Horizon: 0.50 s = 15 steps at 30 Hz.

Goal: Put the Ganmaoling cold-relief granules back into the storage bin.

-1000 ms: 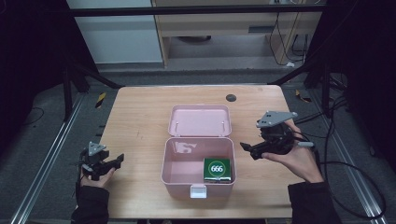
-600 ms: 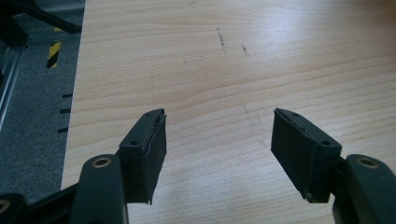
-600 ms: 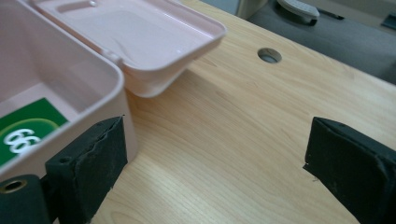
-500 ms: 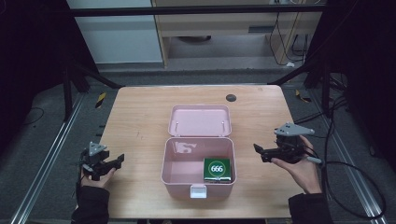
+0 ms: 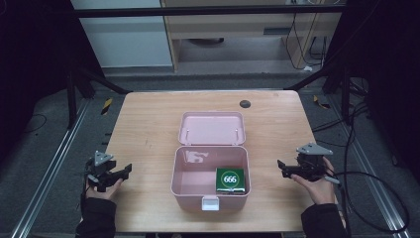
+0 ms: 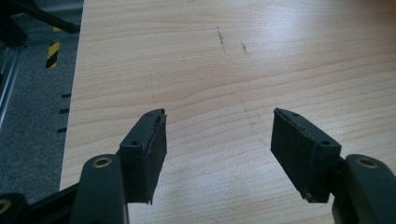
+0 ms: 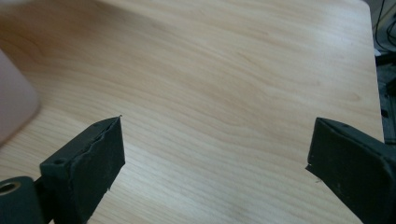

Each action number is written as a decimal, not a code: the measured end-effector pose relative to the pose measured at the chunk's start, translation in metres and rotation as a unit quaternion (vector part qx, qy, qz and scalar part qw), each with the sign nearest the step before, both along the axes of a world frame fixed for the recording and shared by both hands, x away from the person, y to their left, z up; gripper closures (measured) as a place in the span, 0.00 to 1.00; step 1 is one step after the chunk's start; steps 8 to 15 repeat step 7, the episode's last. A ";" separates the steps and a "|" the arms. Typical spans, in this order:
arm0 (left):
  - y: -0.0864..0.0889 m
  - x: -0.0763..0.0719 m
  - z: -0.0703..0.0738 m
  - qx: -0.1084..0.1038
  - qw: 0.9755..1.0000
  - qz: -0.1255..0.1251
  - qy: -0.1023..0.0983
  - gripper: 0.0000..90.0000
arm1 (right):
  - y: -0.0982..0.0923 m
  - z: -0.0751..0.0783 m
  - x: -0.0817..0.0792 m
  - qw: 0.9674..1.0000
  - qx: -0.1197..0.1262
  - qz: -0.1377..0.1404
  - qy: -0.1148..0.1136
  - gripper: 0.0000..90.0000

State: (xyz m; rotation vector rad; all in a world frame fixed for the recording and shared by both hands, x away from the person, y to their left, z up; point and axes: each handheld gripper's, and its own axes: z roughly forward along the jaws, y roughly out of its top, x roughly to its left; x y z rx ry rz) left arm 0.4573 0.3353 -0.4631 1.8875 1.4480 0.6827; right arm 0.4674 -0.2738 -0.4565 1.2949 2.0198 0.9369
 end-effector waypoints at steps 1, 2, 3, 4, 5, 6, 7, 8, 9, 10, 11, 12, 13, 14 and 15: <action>0.000 0.000 0.000 0.000 1.000 0.000 0.000 0.39 | -0.001 -0.003 0.000 1.000 0.002 -0.005 0.005 0.04; 0.000 0.000 0.000 0.000 1.000 0.000 0.000 0.39 | -0.001 -0.003 0.000 1.000 0.002 -0.005 0.005 0.04; 0.000 0.000 -0.001 0.001 1.000 -0.001 0.001 0.39 | -0.004 -0.007 0.000 1.000 -0.002 -0.003 0.008 0.04; 0.000 0.001 -0.001 0.001 1.000 -0.002 0.001 0.39 | -0.006 -0.011 0.000 1.000 -0.002 -0.003 0.015 0.04; 0.000 0.001 -0.002 0.001 1.000 -0.002 0.001 0.39 | -0.009 -0.016 -0.001 1.000 -0.004 -0.006 0.019 0.04; 0.001 0.001 -0.003 0.001 1.000 -0.003 0.002 0.39 | -0.011 -0.018 -0.002 1.000 -0.003 -0.010 0.025 0.04; 0.001 0.001 -0.003 0.001 1.000 -0.004 0.002 0.39 | -0.014 -0.021 -0.002 1.000 -0.008 -0.013 0.024 0.04; 0.001 0.001 -0.003 0.001 1.000 -0.004 0.002 0.39 | -0.014 -0.021 -0.002 1.000 -0.008 -0.013 0.024 0.04; 0.001 0.001 -0.003 0.001 1.000 -0.004 0.002 0.39 | -0.014 -0.021 -0.002 1.000 -0.008 -0.013 0.024 0.04; 0.001 0.001 -0.003 0.001 1.000 -0.004 0.002 0.39 | -0.014 -0.021 -0.002 1.000 -0.008 -0.013 0.024 0.04; 0.001 0.001 -0.003 0.001 1.000 -0.004 0.002 0.39 | -0.014 -0.021 -0.002 1.000 -0.008 -0.013 0.024 0.04; 0.001 0.001 -0.003 0.001 1.000 -0.004 0.002 0.39 | -0.014 -0.021 -0.002 1.000 -0.008 -0.013 0.024 0.04; 0.001 0.001 -0.003 0.001 1.000 -0.004 0.002 0.39 | -0.014 -0.021 -0.002 1.000 -0.008 -0.013 0.024 0.04; 0.001 0.001 -0.003 0.001 1.000 -0.004 0.002 0.39 | -0.014 -0.021 -0.002 1.000 -0.008 -0.013 0.024 0.04; 0.001 0.001 -0.003 0.001 1.000 -0.004 0.002 0.39 | -0.014 -0.021 -0.002 1.000 -0.008 -0.013 0.024 0.04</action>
